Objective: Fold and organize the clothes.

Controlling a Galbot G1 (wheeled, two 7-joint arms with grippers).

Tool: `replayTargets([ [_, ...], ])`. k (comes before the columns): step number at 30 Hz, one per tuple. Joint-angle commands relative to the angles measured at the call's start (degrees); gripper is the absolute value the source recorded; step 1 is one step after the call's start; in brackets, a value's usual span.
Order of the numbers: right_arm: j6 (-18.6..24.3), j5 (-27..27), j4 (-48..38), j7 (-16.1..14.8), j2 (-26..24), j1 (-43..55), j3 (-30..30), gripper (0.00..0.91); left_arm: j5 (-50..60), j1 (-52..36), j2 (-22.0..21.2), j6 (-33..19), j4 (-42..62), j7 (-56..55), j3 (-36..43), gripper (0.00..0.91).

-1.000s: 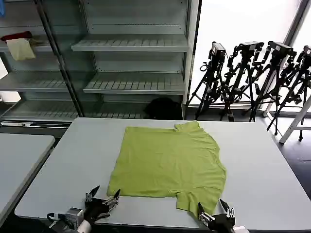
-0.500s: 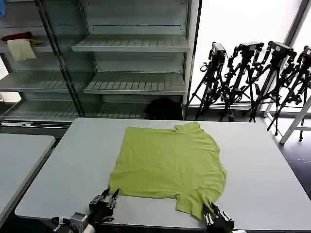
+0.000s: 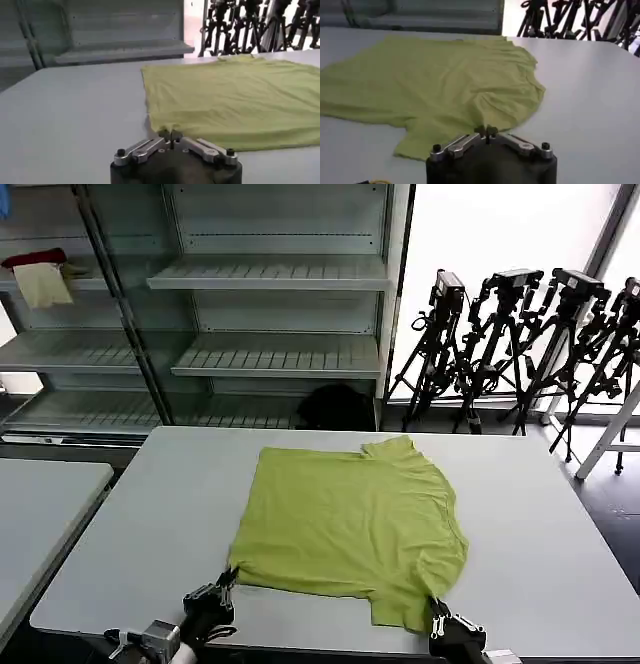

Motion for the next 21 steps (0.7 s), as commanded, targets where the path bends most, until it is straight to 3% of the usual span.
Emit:
replayTargets([
  [1,-1.86,0.49,-1.76,-0.54,2.95,9.76,1.75,0.000,-4.64,-9.29,-0.91,2.97,-0.57,-0.15,-0.42,0.000],
  [9,-1.94,-0.79,-9.87,-2.56,4.00,22.23,0.72,0.000,-3.99,-19.72,-1.82,4.32,8.26,-0.65,2.50,0.000],
  [21,-1.95,-3.57,-18.22,-4.82,5.24,29.23,-1.37,0.000,-0.83,-23.65,-2.92,3.88,16.09,-0.40,3.49,0.000],
])
